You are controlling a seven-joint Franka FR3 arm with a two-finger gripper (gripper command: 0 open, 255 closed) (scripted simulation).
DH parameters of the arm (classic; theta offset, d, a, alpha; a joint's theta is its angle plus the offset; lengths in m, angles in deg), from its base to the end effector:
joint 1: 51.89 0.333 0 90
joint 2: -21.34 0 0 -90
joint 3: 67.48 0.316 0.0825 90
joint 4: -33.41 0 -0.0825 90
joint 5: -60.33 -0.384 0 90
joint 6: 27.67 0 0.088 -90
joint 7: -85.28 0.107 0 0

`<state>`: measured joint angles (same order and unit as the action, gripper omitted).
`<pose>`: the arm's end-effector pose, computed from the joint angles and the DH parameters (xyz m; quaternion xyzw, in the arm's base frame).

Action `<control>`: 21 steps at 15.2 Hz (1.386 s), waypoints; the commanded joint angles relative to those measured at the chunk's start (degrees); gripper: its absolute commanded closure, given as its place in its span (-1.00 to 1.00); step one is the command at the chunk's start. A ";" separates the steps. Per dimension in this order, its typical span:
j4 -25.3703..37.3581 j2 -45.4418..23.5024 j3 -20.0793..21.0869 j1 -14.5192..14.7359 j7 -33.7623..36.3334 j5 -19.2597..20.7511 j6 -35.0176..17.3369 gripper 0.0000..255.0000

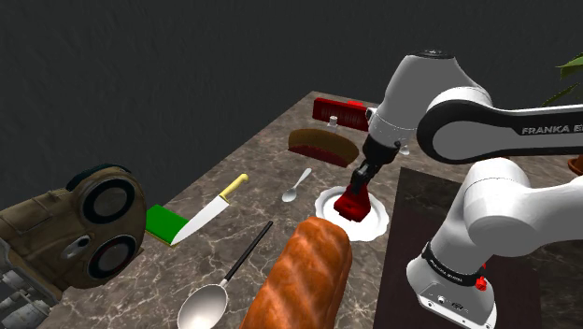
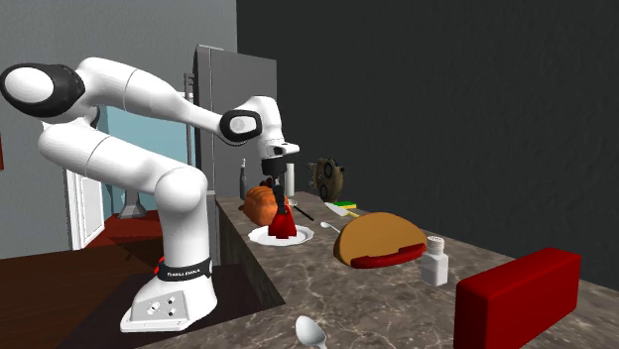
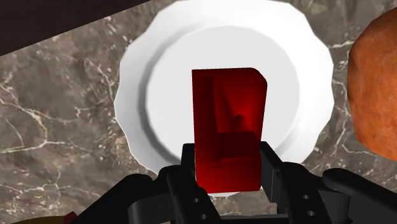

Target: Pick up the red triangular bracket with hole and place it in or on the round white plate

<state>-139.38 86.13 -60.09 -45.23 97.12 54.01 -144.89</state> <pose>0.2382 0.0564 0.4088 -0.9962 0.0342 -0.0797 0.0079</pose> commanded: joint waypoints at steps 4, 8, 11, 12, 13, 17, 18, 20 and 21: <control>-0.33 -0.28 -0.03 -0.05 -0.07 0.00 -0.13 1.00; -0.28 -0.06 0.10 0.10 0.10 -0.09 0.14 -1.00; 1.22 0.73 -0.26 -0.17 -0.06 0.26 2.42 -1.00; 2.84 1.54 -0.49 -0.28 -0.05 0.50 4.84 -1.00; 4.52 2.16 -0.71 -0.40 -0.05 0.73 7.14 -1.00; 5.89 2.54 -0.88 -0.49 -0.05 0.90 8.89 -1.00; 5.89 2.53 -0.88 -0.49 -0.05 0.90 8.88 -1.00; 5.89 2.53 -0.88 -0.49 -0.05 0.90 8.88 -1.00; 5.89 2.53 -0.88 -0.49 -0.05 0.90 8.88 -1.00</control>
<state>-133.51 88.67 -60.97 -45.72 97.06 54.90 -136.02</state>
